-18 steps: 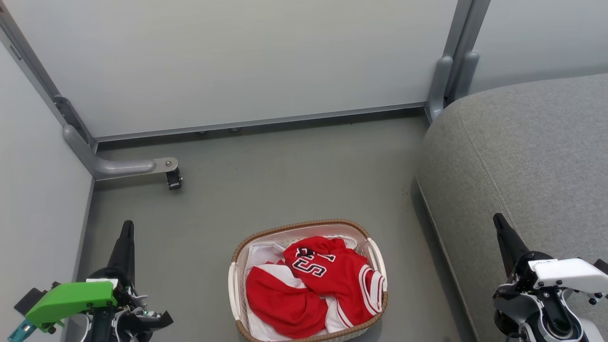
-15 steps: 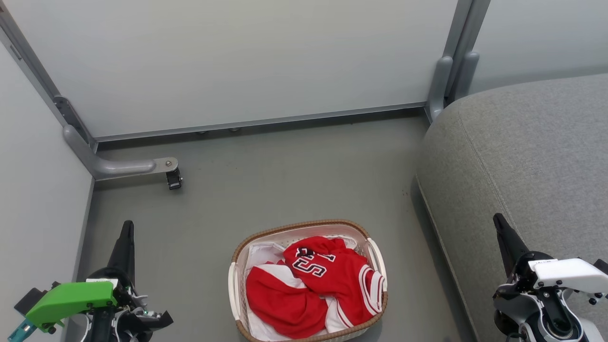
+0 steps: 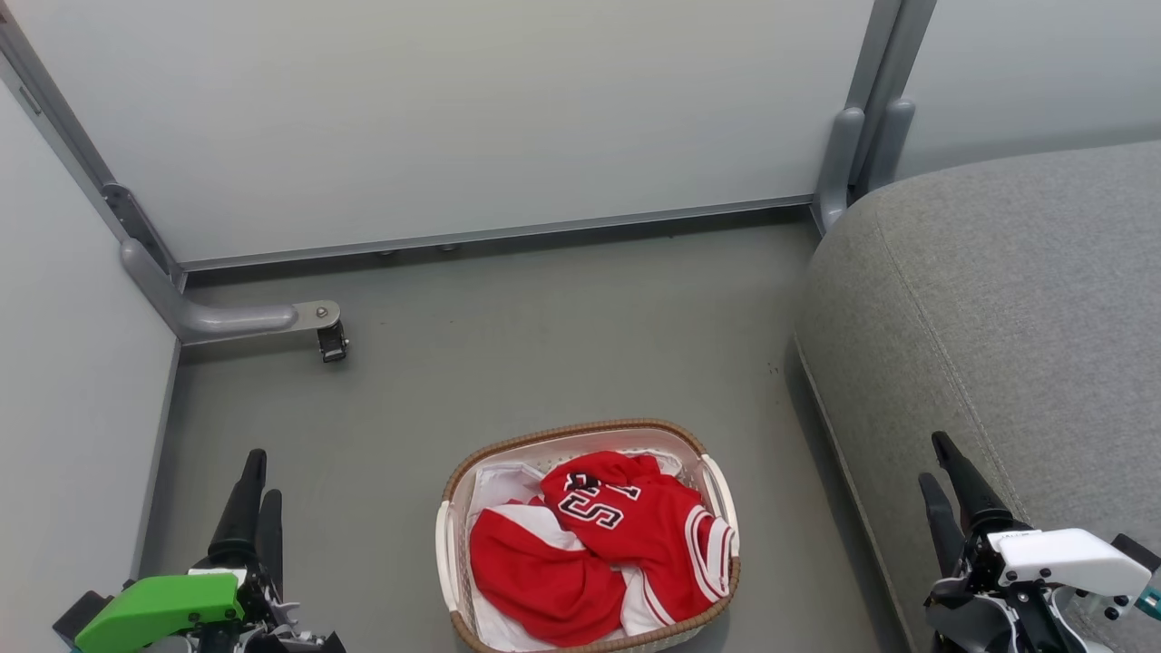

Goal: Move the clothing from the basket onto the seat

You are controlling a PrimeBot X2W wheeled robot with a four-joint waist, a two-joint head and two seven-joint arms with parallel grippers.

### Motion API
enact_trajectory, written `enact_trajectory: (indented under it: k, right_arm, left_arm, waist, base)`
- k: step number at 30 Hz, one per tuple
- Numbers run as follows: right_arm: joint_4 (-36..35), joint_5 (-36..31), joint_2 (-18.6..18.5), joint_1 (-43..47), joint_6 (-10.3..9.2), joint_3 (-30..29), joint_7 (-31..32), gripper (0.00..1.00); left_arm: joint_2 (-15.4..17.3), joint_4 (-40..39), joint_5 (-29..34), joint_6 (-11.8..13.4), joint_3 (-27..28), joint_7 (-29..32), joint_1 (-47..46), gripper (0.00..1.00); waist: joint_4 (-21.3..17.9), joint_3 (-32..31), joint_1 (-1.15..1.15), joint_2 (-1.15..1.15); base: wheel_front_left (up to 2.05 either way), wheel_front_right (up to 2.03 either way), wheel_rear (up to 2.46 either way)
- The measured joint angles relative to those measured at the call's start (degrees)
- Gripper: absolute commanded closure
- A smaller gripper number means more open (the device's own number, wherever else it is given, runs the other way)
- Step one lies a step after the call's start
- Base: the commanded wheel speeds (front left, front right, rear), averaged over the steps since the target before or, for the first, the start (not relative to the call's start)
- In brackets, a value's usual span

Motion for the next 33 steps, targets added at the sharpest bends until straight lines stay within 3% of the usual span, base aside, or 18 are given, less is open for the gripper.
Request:
enact_trajectory:
  k: [17,33]
  right_arm:
    - [-0.31,-5.23,-0.08,0.17,0.0,2.1,-4.56,0.0]
    - [-3.1,-20.57,-0.31,0.17,0.0,2.34,-8.1,0.0]
  left_arm:
    - [0.01,-3.86,4.16,0.0,-2.37,-4.59,1.64,0.0]
    - [0.05,-7.46,18.83,0.22,-4.11,-8.21,2.46,0.0]
  waist:
    - [-0.01,0.14,0.0,0.0]
    - [0.2,0.49,0.0,0.0]
  base:
    - [0.0,0.0,0.0]
    - [0.0,0.0,0.0]
